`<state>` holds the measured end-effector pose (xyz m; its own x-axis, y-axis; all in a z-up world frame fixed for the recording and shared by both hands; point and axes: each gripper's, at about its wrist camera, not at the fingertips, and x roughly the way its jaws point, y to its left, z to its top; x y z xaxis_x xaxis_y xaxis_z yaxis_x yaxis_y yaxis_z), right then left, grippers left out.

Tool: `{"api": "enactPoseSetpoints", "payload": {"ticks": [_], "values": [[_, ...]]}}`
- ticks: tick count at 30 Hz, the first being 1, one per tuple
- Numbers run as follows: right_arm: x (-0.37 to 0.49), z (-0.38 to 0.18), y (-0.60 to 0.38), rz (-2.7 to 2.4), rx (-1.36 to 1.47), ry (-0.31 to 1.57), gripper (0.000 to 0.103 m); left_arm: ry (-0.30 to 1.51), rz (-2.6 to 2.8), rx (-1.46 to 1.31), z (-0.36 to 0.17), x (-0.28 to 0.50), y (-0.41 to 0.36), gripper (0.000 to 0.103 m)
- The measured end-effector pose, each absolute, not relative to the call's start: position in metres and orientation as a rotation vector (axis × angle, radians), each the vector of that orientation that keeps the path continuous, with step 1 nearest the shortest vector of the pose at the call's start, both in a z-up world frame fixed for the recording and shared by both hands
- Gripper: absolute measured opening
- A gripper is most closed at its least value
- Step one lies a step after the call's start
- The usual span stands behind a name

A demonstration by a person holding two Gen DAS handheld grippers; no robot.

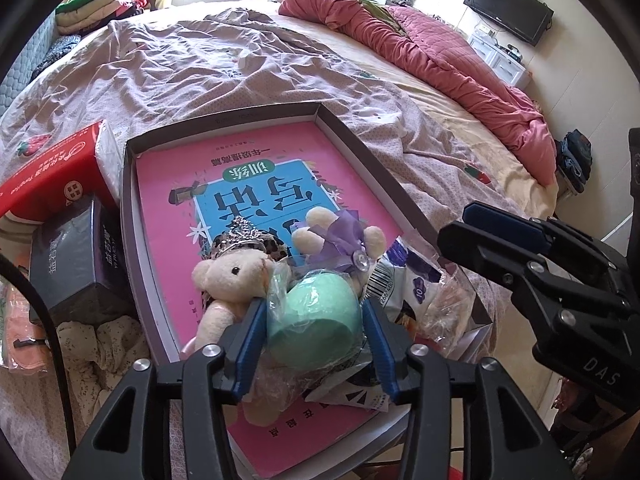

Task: Organize soft objects
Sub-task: 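Open both tools to release the ball and packet on the tray, then withdraw both tools toward the remaining items beside the tray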

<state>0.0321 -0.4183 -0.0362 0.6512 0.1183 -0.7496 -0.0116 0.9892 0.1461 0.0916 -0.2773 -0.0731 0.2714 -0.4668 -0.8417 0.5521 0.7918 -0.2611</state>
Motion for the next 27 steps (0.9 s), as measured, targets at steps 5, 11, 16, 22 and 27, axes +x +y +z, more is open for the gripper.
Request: {"api": "enactPoseSetpoints", "payload": {"ticks": [5,11,16,22,27], "values": [[0.031,-0.036,-0.418,0.061,0.127,0.863,0.047,1.096,-0.689,0.094,-0.071,0.091,-0.277,0.057],[0.028,-0.032,-0.420,0.043,0.136,0.859,0.055,1.077,-0.684,0.098,-0.064,0.087,-0.273,0.061],[0.024,-0.028,-0.425,0.033,0.174,0.845,0.060,1.055,-0.671,0.094,-0.054,0.084,-0.266,0.064],[0.019,-0.019,-0.428,0.015,0.201,0.819,0.066,1.020,-0.654,0.088,-0.038,0.079,-0.257,0.069],[0.015,-0.011,-0.427,0.013,0.222,0.800,0.067,1.003,-0.633,0.093,-0.029,0.076,-0.249,0.073]]}}
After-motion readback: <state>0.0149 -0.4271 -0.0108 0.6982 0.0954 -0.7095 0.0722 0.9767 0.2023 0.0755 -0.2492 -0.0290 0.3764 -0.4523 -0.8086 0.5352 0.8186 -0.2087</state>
